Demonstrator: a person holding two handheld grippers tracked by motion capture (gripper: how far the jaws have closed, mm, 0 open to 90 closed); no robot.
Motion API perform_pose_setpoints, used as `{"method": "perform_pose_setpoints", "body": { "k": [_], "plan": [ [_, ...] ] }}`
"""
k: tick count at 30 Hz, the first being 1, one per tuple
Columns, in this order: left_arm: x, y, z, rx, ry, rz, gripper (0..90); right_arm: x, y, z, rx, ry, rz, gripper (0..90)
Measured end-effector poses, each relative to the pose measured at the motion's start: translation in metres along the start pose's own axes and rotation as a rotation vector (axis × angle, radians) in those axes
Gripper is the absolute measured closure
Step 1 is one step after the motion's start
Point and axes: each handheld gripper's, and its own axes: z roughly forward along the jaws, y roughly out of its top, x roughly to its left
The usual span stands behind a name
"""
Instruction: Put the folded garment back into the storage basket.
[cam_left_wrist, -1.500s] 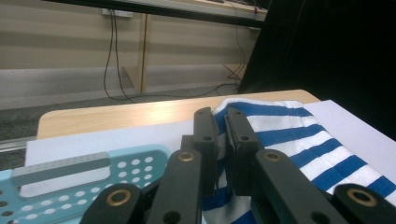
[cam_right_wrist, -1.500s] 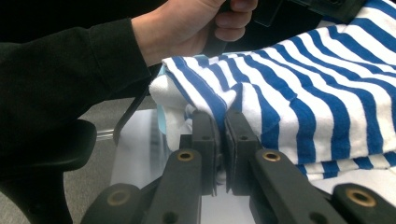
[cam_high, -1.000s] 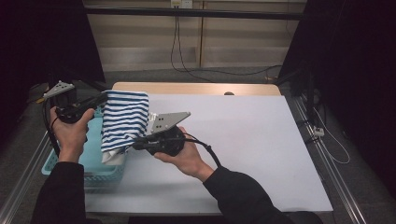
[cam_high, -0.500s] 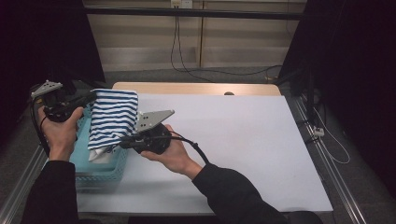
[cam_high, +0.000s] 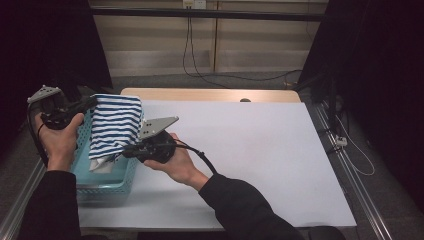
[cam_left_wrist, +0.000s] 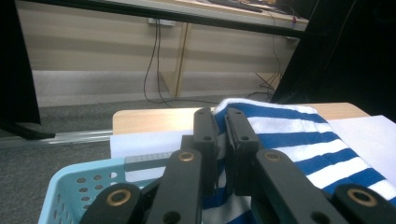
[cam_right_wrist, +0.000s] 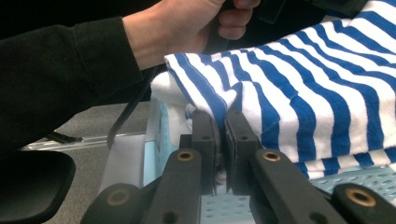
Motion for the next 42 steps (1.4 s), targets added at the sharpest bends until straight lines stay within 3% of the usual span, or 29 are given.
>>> {"method": "perform_pose_setpoints", "body": {
  "k": [9,17,42],
  "plan": [
    [0.012,0.001,-0.002,0.011,0.012,-0.017,84.6,-0.004,-0.001,0.012,0.015,0.004,-0.001,85.0],
    [0.016,0.003,-0.004,0.018,0.033,0.008,84.6,-0.007,-0.001,0.023,0.024,0.016,0.002,85.0],
    [0.037,-0.017,-0.01,0.064,0.089,-0.017,84.6,-0.007,-0.007,0.053,0.061,0.042,0.017,85.0]
  ]
}}
